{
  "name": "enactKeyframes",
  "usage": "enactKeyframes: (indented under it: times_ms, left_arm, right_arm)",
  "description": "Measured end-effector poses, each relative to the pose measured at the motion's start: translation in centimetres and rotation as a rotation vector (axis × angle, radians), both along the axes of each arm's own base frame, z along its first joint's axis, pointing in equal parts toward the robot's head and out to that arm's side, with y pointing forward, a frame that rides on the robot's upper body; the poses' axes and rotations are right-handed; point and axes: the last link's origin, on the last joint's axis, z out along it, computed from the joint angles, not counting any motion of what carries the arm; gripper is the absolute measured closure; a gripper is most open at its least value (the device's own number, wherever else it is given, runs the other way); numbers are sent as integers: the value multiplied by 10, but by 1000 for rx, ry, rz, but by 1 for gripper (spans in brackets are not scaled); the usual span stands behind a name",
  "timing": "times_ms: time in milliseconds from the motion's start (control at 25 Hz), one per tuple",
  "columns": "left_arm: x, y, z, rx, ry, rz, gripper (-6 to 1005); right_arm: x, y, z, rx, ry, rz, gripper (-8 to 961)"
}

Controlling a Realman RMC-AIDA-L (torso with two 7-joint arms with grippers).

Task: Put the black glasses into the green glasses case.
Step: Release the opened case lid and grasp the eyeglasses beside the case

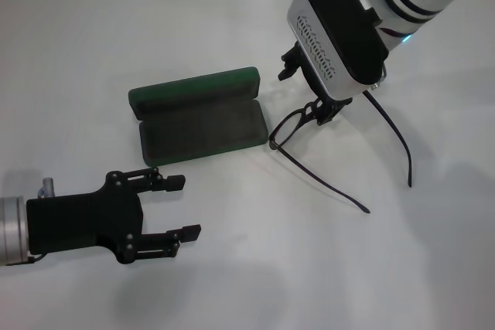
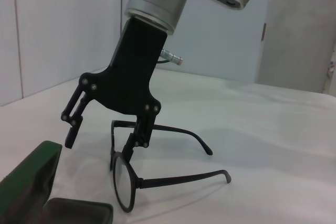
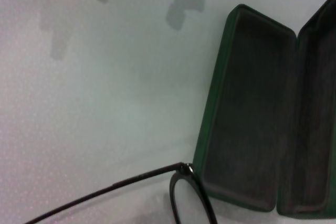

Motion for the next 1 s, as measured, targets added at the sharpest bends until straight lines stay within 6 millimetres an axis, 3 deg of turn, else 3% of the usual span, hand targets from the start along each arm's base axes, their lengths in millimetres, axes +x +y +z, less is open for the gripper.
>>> enactKeyframes:
  times_ms: [600, 840, 1000]
  left_arm:
    - [0, 0, 0, 1, -1, 2, 242]
    - [0, 0, 0, 0, 0, 2, 243]
    - [-1, 0, 0, -1, 0, 4, 243]
  right_arm:
    - [3, 0, -2, 4, -12, 3, 325]
    - [3, 0, -2, 6, -14, 4, 402]
    - [6, -3, -4, -2, -34, -4, 404]
